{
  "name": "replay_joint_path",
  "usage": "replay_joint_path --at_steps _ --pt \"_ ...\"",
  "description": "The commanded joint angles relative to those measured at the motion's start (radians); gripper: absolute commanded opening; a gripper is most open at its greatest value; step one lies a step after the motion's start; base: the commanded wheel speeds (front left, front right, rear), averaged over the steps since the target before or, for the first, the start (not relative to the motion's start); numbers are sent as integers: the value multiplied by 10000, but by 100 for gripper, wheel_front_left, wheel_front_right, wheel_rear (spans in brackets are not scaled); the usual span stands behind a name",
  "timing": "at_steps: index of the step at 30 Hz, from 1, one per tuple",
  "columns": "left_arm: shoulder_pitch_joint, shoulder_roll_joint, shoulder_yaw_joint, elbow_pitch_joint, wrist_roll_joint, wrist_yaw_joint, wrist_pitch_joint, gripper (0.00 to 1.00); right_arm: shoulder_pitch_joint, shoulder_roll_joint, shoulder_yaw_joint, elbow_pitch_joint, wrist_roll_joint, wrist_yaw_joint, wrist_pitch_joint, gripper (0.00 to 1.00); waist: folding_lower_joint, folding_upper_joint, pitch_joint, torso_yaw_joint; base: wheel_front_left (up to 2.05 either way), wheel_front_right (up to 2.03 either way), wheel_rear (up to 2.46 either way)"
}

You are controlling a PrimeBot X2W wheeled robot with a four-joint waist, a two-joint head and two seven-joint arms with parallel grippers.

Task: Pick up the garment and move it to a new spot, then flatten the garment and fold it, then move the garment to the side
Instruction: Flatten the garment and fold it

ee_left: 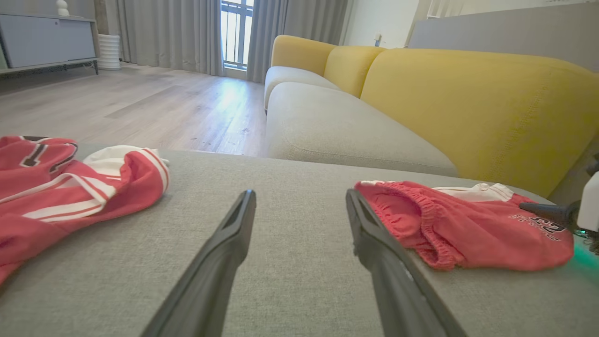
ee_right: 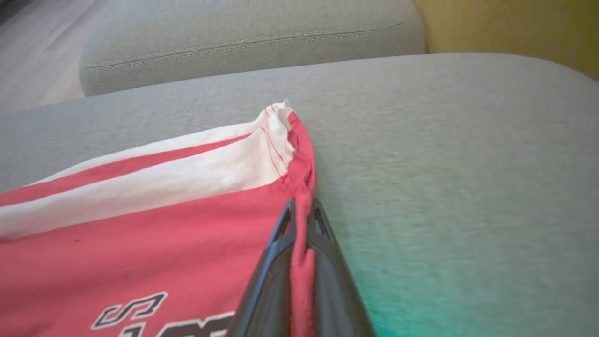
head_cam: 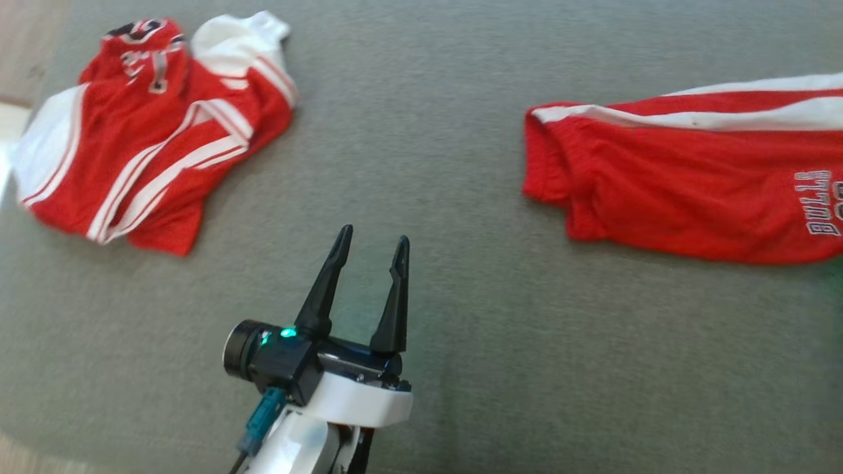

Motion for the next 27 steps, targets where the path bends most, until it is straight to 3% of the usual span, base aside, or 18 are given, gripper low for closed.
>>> replay_joint_path --at_steps 1,5,11,20,27 --pt "-62 -11 365 -277 104 -39 -95 100 30 -529 125 -80 -95 -9 -172 0 0 0 -106 -390 0 0 0" --pt "-90 -12 362 -208 123 -97 -95 100 -39 -783 127 151 -178 -9 -373 0 0 0 -196 -774 0 0 0" --pt "-67 -13 371 -45 150 -132 -95 100 -347 -499 232 103 -66 -9 -703 0 0 0 -442 -1160 0 0 0" --pt "172 -14 279 288 39 -146 -95 100 -762 527 1024 -832 82 -9 -1078 0 0 0 -1327 -1376 0 0 0" --pt "424 -14 31 393 -187 -100 -95 100 -818 1564 1938 -1679 103 -9 -777 0 0 0 -1856 -1210 0 0 0"
